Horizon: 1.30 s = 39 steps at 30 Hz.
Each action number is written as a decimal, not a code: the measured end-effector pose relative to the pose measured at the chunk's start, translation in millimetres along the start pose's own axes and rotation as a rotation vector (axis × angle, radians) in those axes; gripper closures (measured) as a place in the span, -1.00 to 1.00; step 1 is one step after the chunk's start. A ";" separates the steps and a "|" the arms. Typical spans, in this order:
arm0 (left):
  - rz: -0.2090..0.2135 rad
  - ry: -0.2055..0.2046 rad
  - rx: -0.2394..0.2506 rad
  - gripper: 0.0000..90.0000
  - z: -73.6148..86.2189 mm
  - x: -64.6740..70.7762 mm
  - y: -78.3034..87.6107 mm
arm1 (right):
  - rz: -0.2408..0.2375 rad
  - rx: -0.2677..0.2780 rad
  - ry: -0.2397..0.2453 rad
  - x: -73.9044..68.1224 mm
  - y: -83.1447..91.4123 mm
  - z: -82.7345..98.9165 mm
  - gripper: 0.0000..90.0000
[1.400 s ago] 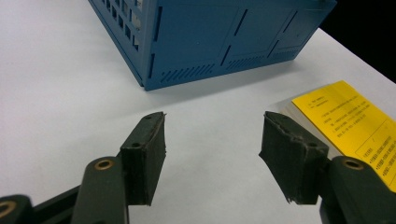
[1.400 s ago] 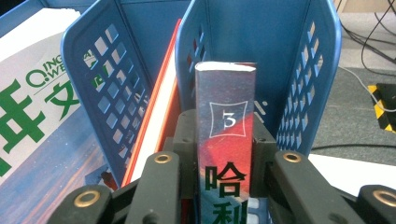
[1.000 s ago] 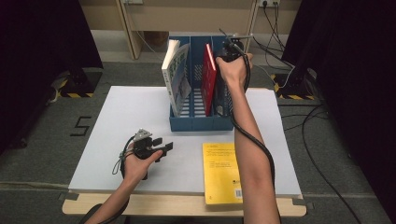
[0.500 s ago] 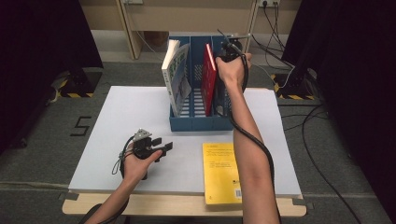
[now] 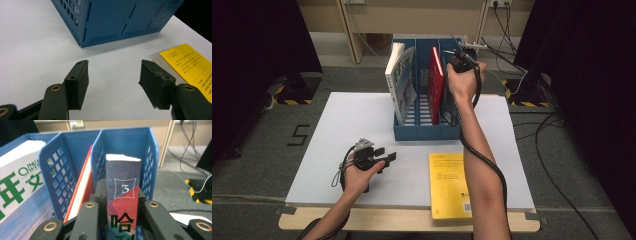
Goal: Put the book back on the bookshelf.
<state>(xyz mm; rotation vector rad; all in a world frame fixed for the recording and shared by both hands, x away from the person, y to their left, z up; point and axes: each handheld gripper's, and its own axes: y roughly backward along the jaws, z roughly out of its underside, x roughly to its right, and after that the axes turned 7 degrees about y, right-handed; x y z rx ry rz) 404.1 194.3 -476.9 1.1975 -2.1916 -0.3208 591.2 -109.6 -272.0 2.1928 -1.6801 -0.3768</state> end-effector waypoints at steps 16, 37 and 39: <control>0.001 0.006 0.009 -0.13 -0.5 -1.6 1.1 | 0.081 0.309 0.062 -18.8 12.4 32.8 0.67; 0.003 0.007 0.004 -0.13 -0.1 -0.5 0.3 | 0.089 0.367 0.060 -23.8 6.1 53.1 0.67; 0.003 0.006 0.005 -0.13 -0.4 -0.6 0.7 | 0.087 0.361 0.054 -23.7 4.8 54.3 0.67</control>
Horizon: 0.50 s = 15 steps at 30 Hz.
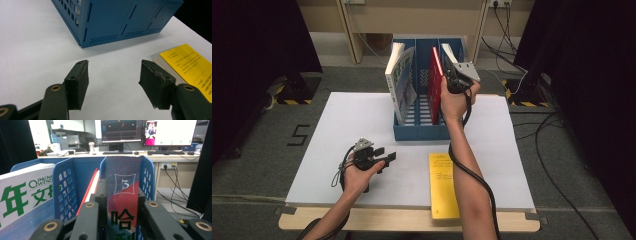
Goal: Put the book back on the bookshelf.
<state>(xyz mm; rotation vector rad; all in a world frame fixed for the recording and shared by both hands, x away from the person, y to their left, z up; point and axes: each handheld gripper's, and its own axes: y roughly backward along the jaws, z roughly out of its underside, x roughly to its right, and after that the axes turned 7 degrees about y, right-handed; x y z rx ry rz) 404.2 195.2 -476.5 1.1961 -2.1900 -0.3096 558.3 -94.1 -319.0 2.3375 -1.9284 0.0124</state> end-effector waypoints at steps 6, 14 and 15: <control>0.001 0.000 -0.001 -0.13 0.2 -0.1 -0.2 | 0.002 -0.006 -0.004 -1.2 -2.1 5.6 0.67; -0.001 0.001 -0.003 -0.13 0.2 -0.8 -0.5 | 0.004 -0.013 -0.004 -0.5 -6.7 13.3 0.67; -0.002 0.001 -0.002 -0.13 0.5 -0.9 -0.8 | 0.002 -0.013 -0.003 -0.7 -7.4 14.2 0.67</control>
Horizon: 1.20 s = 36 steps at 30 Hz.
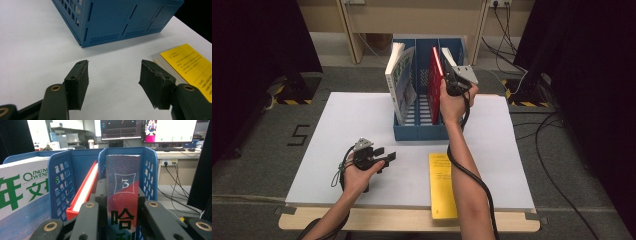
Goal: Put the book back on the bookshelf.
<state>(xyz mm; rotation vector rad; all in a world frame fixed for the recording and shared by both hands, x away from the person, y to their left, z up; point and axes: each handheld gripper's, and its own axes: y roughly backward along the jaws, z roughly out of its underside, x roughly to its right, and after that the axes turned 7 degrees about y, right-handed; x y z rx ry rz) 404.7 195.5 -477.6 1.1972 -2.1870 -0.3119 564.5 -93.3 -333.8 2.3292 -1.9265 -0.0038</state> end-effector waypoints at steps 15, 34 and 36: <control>0.000 -0.001 -0.003 -0.13 0.6 -0.7 -0.5 | -0.006 0.005 0.000 1.2 -8.1 10.6 0.67; 0.002 -0.006 -0.011 -0.13 2.2 2.7 -1.9 | -0.018 -0.130 -0.006 9.8 4.5 6.9 0.62; 0.002 -0.006 -0.011 -0.13 2.7 2.8 -2.3 | -0.021 -0.149 -0.015 10.8 6.5 7.2 0.60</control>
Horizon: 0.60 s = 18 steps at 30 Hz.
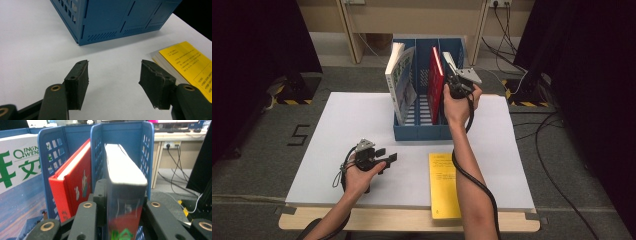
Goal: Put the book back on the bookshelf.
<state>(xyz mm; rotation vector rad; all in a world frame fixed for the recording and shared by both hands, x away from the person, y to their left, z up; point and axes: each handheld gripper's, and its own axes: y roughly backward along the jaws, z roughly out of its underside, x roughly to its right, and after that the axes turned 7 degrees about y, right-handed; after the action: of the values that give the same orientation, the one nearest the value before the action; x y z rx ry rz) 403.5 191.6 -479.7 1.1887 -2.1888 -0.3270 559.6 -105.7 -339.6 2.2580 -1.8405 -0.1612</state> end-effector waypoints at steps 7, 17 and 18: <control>0.001 0.001 0.000 -0.13 0.2 0.2 0.3 | 0.007 -0.007 0.010 -0.1 4.2 -1.6 0.56; 0.000 -0.001 -0.002 -0.13 0.4 0.1 0.3 | -0.001 -0.060 -0.015 -1.6 7.3 -7.9 0.53; 0.000 0.000 -0.001 -0.13 0.3 0.0 0.4 | -0.001 -0.067 -0.017 -1.5 7.7 -8.5 0.52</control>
<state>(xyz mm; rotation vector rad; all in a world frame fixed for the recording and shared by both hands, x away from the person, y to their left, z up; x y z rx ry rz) 403.0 191.8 -479.7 1.1888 -2.1881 -0.3275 553.9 -104.9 -329.6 2.2192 -1.8151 -0.2391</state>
